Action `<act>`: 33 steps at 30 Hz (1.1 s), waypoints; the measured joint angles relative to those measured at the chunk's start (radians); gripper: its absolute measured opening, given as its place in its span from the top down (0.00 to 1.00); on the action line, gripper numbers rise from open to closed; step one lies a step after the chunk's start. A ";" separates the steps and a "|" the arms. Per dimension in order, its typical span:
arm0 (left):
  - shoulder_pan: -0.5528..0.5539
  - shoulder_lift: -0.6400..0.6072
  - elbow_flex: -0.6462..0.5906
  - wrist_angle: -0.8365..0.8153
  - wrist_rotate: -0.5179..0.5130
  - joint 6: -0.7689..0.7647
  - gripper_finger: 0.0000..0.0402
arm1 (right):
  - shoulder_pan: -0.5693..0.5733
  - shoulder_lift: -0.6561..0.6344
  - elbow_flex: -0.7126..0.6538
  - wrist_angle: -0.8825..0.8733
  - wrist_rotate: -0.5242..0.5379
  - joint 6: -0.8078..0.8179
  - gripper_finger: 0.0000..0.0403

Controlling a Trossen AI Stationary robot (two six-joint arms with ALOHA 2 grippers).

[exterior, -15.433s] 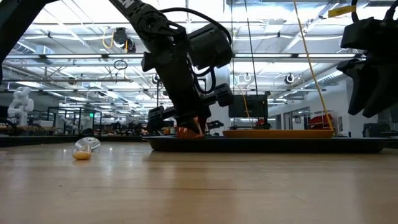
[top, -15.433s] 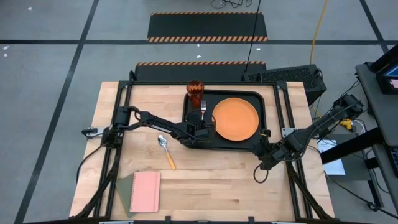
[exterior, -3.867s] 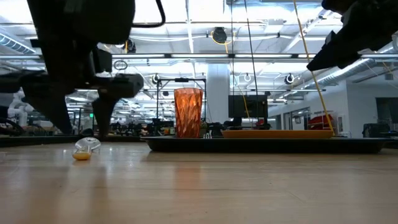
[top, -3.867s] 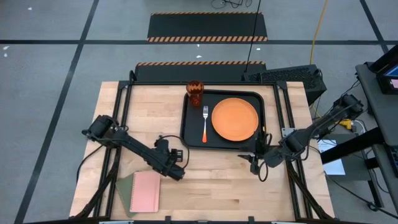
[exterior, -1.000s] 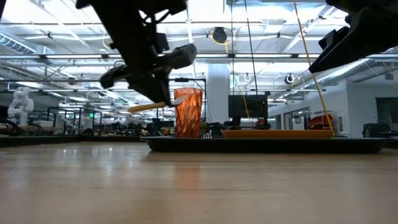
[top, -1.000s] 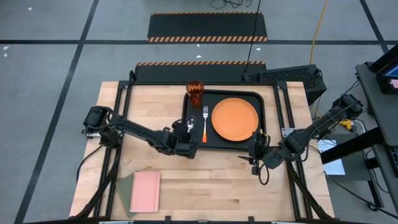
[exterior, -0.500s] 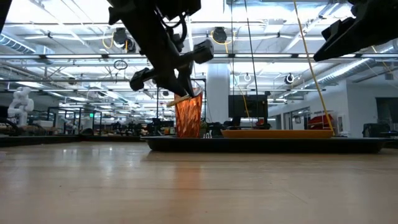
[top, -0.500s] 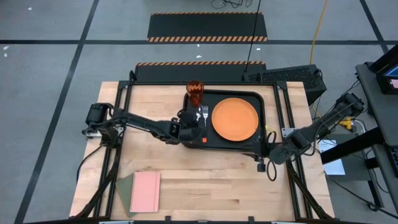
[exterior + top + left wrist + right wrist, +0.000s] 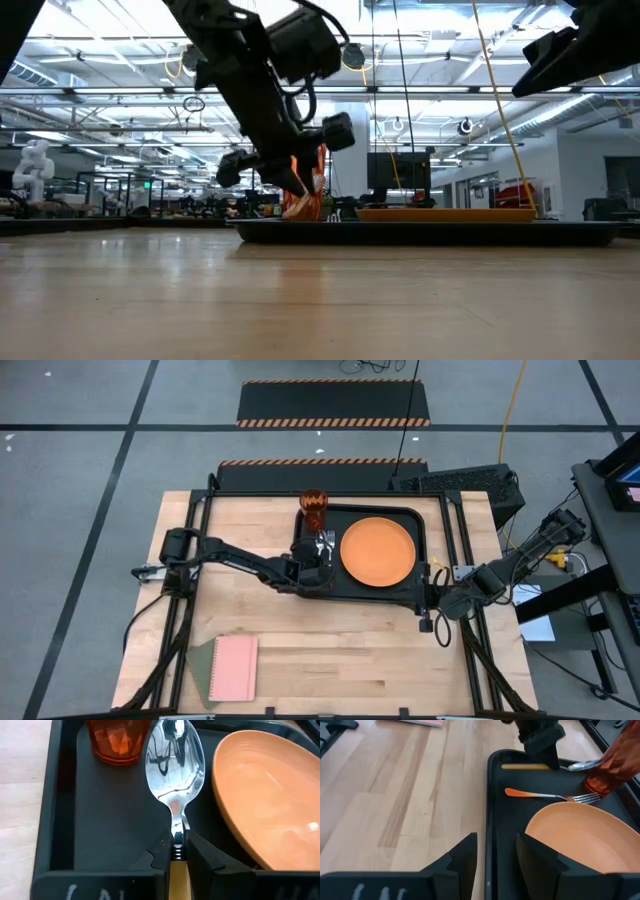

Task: Pick and place plate/cup/fork/spoon on tray
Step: Put the yellow spoon on the black serving tray to the left of the orange fork

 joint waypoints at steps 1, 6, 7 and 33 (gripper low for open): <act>0.002 0.009 0.000 0.010 -0.001 -0.002 0.90 | 0.000 0.000 0.000 -0.002 0.000 0.001 0.68; 0.007 0.045 0.000 0.007 -0.001 -0.036 0.90 | 0.000 0.000 0.000 -0.030 0.000 -0.002 0.68; 0.007 0.050 0.000 -0.003 0.000 -0.045 0.90 | 0.000 0.000 0.000 -0.032 0.000 -0.003 0.68; 0.036 0.096 0.001 0.004 0.020 -0.095 0.90 | 0.000 0.000 0.000 -0.037 -0.029 -0.004 0.68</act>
